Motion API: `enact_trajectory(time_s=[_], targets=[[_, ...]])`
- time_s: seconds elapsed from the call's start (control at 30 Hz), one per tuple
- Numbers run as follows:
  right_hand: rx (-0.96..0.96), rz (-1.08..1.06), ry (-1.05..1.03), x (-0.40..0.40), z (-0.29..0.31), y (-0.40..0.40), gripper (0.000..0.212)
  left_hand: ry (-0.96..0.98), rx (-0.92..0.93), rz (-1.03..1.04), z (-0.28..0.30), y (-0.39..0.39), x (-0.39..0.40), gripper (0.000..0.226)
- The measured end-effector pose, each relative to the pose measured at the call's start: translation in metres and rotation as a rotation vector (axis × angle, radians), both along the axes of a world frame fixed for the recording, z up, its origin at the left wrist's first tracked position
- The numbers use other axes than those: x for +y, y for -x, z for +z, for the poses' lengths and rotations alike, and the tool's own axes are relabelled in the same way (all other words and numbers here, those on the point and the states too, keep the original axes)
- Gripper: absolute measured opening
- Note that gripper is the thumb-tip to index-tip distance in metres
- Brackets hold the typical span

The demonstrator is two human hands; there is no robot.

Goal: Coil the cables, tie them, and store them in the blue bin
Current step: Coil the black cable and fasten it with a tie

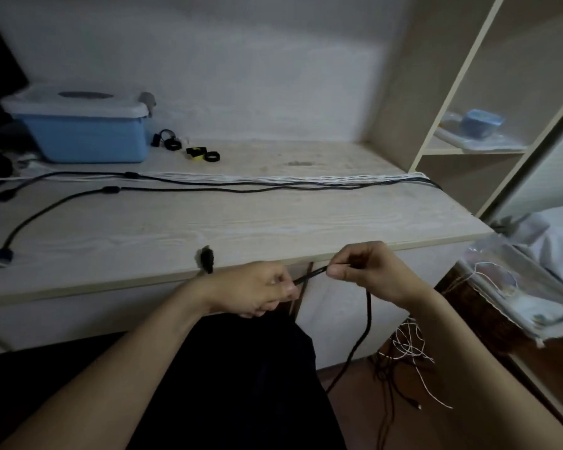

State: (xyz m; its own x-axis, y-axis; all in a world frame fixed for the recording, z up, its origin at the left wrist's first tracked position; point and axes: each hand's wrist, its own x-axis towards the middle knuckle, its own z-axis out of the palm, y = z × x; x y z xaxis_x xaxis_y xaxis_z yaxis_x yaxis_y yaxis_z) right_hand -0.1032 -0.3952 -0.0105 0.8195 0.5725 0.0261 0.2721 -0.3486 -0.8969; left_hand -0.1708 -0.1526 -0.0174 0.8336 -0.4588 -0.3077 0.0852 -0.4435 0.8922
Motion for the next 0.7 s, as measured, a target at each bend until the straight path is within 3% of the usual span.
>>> enact_trajectory(time_s=[0.17,0.27,0.37,0.43,0.57,0.7], targets=[[-0.216,-0.37,-0.128,0.002,-0.017,-0.012,0.01,-0.022,-0.114,0.04,-0.005,-0.004,0.017,0.041],[-0.29,-0.488,-0.15,0.009,-0.017,-0.017,0.007,0.071,-0.138,0.106,-0.006,-0.005,0.026,0.045],[-0.333,-0.507,-0.1,0.022,-0.021,-0.011,0.027,0.101,-0.26,0.249,-0.009,-0.006,0.032,0.046],[-0.301,-0.473,-0.062,0.033,-0.025,-0.005,0.043,0.313,-0.268,0.425,-0.012,-0.006,0.029,0.049],[-0.116,-0.261,0.049,0.053,-0.042,0.006,0.053,1.004,0.008,0.555,-0.022,0.001,0.0,0.05],[0.108,-0.146,-0.063,0.046,-0.062,0.016,0.058,1.293,0.103,0.661,-0.031,0.003,-0.012,0.044]])
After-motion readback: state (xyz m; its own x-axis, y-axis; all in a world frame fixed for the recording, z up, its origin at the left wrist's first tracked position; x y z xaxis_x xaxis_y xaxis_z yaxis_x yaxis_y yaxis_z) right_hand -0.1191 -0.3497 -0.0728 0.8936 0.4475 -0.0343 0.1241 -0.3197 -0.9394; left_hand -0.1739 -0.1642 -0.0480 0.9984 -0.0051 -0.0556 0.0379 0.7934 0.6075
